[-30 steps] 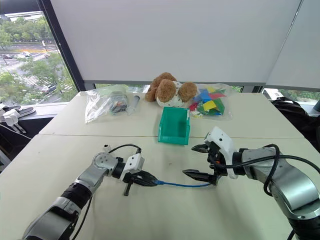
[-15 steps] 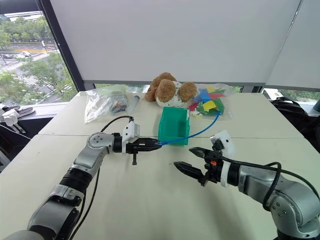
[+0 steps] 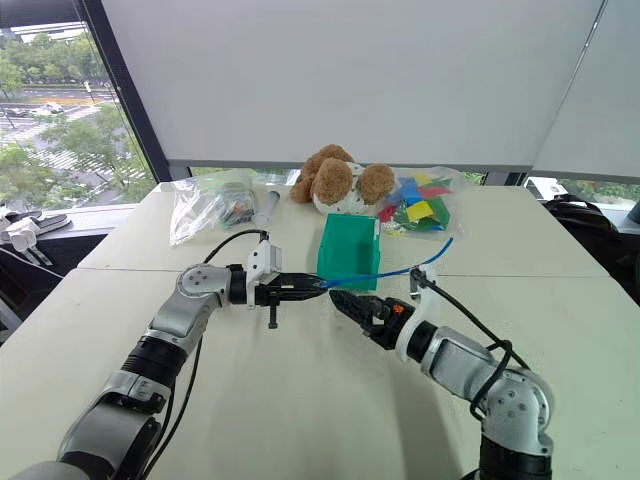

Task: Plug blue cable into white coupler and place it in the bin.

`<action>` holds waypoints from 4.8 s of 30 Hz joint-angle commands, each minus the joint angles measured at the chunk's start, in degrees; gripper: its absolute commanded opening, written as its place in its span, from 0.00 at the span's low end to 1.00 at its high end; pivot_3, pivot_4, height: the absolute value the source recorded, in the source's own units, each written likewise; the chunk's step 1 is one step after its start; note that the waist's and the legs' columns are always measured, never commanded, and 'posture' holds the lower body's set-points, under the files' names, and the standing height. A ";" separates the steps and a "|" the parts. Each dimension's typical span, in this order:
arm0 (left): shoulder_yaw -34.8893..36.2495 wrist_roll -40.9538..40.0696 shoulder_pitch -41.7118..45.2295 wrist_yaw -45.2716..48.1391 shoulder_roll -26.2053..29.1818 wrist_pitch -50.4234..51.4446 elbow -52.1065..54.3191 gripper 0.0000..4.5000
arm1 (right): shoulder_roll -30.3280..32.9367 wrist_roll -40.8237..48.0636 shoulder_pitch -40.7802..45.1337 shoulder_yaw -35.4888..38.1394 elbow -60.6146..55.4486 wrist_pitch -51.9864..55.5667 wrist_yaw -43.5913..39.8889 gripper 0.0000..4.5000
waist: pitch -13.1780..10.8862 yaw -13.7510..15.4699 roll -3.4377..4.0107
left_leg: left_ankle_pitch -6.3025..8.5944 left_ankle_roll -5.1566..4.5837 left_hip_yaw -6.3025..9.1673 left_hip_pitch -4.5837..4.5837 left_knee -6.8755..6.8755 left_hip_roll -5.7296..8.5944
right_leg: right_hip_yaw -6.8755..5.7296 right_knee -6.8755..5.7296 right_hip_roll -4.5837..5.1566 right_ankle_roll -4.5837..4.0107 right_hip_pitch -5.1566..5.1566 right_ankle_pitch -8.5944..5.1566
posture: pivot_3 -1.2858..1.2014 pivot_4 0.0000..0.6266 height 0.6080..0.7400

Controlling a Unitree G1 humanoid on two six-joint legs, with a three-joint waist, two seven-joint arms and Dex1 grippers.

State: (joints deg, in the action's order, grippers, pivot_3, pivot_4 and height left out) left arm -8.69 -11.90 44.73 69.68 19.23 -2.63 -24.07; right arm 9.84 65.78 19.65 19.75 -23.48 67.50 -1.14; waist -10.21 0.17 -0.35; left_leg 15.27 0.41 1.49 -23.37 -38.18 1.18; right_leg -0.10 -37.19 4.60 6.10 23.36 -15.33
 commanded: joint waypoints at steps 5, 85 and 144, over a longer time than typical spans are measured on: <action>-0.09 -0.59 -0.77 -0.06 0.05 0.02 3.12 0.01 | -3.32 1.50 3.49 -2.10 3.01 -5.27 3.24 1.00 | 0.00 -0.86 0.00 | 0.00 0.00 0.01 0.00 0.02 -0.01 | 0.00 -0.03 -0.02 0.00 0.02 0.00 | 0.52 0.24 1.00; 8.97 12.91 10.87 -4.46 18.14 -12.44 -50.85 0.79 | 16.82 -3.40 10.37 -12.85 -4.97 -6.70 -9.96 0.00 | -0.05 -0.89 -0.03 | 0.00 -0.01 -0.01 -0.06 0.11 -0.02 | -0.05 0.00 0.00 0.00 0.12 0.00 | 0.52 0.24 1.00; -14.02 16.68 -0.65 7.78 -7.16 -6.92 -23.61 0.16 | 29.62 -41.11 10.08 -36.66 0.73 -15.88 -35.12 0.00 | 0.40 0.49 -0.24 | 0.04 -0.07 0.07 0.12 -0.04 0.04 | -0.07 0.21 0.08 -0.01 -0.28 0.00 | 0.52 0.24 1.00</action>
State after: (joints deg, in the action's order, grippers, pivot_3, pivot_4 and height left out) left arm -20.21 3.02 46.96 75.40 11.78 -11.39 -45.24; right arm 39.36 26.99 29.26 -17.51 -23.34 52.52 -36.53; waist -9.81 0.66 -0.59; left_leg 15.30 0.34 1.56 -23.26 -38.22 1.22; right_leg -0.17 -36.98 4.68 6.10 23.08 -15.33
